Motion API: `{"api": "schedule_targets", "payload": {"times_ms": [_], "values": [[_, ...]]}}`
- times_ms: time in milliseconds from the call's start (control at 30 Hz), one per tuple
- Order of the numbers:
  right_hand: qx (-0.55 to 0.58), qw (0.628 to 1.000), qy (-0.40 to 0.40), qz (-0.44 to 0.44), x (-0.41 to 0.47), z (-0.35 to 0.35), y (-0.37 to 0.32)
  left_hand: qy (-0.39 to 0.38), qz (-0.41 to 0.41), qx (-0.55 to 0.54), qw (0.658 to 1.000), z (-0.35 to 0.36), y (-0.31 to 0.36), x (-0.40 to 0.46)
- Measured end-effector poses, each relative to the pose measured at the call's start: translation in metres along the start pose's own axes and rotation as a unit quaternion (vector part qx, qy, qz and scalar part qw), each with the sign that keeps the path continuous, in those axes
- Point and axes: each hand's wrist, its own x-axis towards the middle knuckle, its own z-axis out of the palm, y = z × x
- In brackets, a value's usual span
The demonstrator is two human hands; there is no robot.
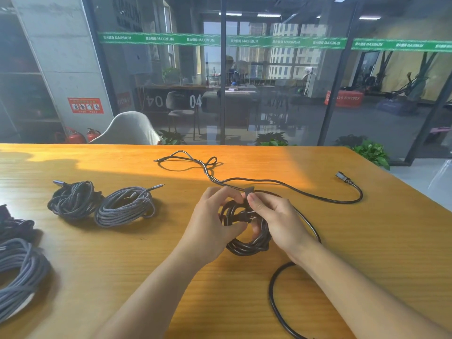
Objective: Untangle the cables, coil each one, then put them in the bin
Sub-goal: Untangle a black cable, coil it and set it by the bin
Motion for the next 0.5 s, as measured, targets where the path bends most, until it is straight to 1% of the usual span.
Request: {"api": "schedule_targets", "payload": {"times_ms": [100,200,500], "values": [[-0.002,1.0,-0.008,0.016,0.0,0.001,0.002,0.002,0.035,0.049,0.998,-0.001,-0.001,0.0],[0.011,0.999,-0.002,0.035,0.001,0.003,0.004,0.007,0.054,0.071,0.996,-0.003,-0.004,0.0],[0.084,0.993,0.011,0.087,0.003,0.0,0.006,0.005,0.073,0.099,0.992,0.007,-0.01,-0.001]]}}
